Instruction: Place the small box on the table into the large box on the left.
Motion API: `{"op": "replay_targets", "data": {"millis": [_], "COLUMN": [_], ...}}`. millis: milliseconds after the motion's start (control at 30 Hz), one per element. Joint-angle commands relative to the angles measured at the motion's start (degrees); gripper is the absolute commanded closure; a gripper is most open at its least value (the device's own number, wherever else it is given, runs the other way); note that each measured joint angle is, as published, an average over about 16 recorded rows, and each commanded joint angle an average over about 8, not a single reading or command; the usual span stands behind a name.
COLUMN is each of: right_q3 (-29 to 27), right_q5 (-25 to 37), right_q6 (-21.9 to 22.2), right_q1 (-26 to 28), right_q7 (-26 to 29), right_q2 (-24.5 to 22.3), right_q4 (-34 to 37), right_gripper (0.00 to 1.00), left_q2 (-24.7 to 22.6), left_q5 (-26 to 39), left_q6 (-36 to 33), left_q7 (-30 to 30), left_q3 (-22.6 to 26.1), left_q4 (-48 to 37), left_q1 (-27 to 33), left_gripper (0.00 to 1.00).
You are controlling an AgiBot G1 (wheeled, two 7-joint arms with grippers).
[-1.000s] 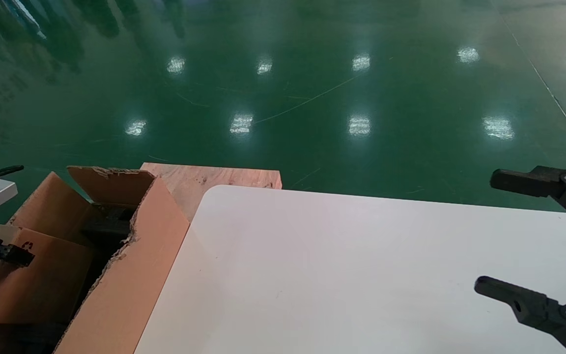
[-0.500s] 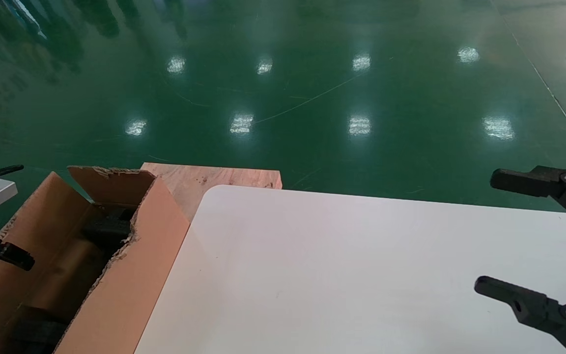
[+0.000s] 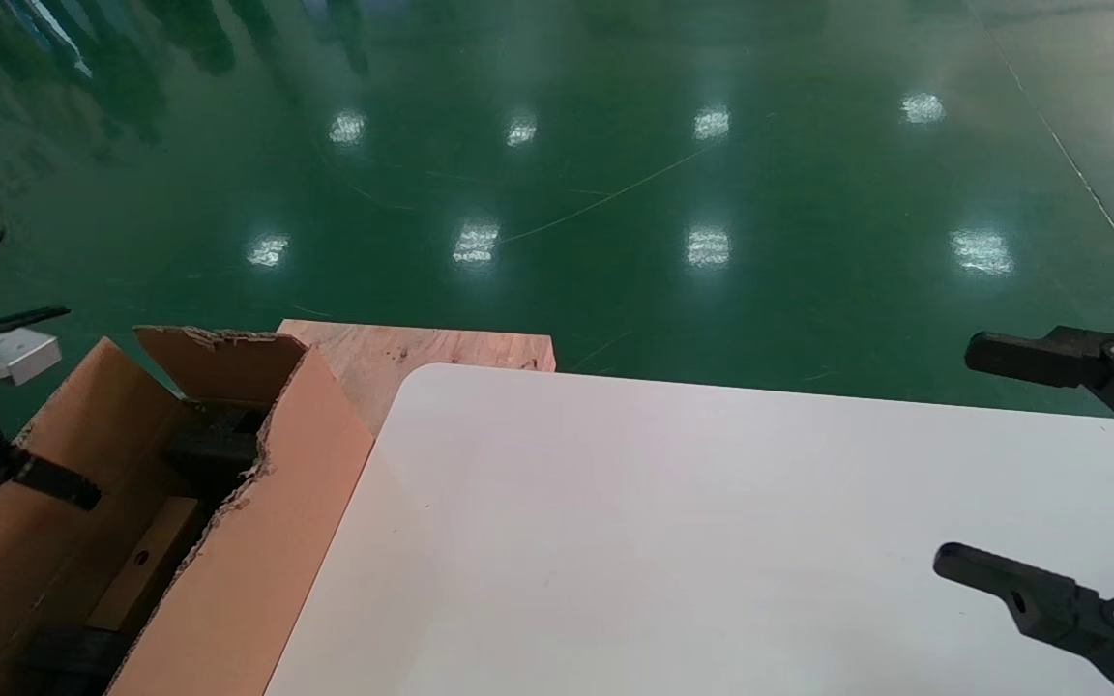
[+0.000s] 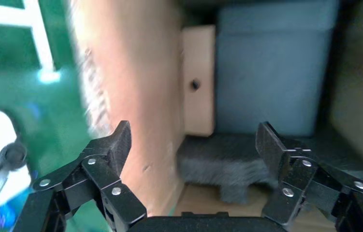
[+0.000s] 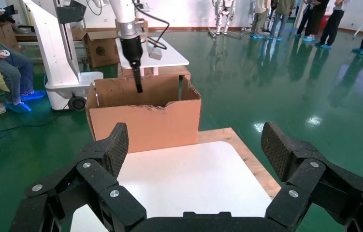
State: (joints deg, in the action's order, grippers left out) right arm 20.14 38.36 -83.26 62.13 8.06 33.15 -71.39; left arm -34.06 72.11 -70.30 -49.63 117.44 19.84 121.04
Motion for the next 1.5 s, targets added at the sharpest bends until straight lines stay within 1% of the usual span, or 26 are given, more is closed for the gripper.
{"op": "replay_targets", "data": {"millis": [33,267,467,600,767,867,1000,1500], "right_q3": [0.0,0.0,0.0,0.01,0.0,0.0,0.0,0.0], "right_q5": [0.0,0.0,0.0,0.0,-0.01,-0.01,-0.01,-0.01], "right_q6": [0.0,0.0,0.0,0.01,0.02,0.02,0.02,0.02], "right_q1": [0.0,0.0,0.0,0.0,-0.01,-0.01,-0.01,-0.01], "right_q7": [0.0,0.0,0.0,0.0,-0.01,-0.01,-0.01,-0.01], "right_q2": [0.0,0.0,0.0,0.0,-0.01,-0.01,-0.01,-0.02], "right_q4": [0.0,0.0,0.0,0.01,0.02,0.02,0.02,0.02], "right_gripper": [0.0,0.0,0.0,0.0,0.0,0.0,0.0,0.0], "left_q2": [-0.17,-2.32,-3.65,-4.31,-4.82,-4.73,-4.59,-3.62], "left_q5": [-0.53,-1.41,-1.63,-1.37,-1.14,-1.58,-3.01,-10.32], "left_q6": [-0.22,0.54,2.07,3.28,3.94,3.66,2.75,-2.12], "left_q7": [0.99,2.94,0.5,-1.42,-2.14,-1.33,0.7,10.94], "left_q3": [-0.5,-2.43,-3.6,-3.99,-4.46,-6.13,-11.03,-35.28], "left_q4": [0.92,10.46,21.37,26.97,29.85,30.16,31.61,37.55], "left_q1": [1.02,6.0,8.98,10.24,10.72,9.53,6.06,-11.52], "left_gripper": [0.0,0.0,0.0,0.0,0.0,0.0,0.0,0.0]}}
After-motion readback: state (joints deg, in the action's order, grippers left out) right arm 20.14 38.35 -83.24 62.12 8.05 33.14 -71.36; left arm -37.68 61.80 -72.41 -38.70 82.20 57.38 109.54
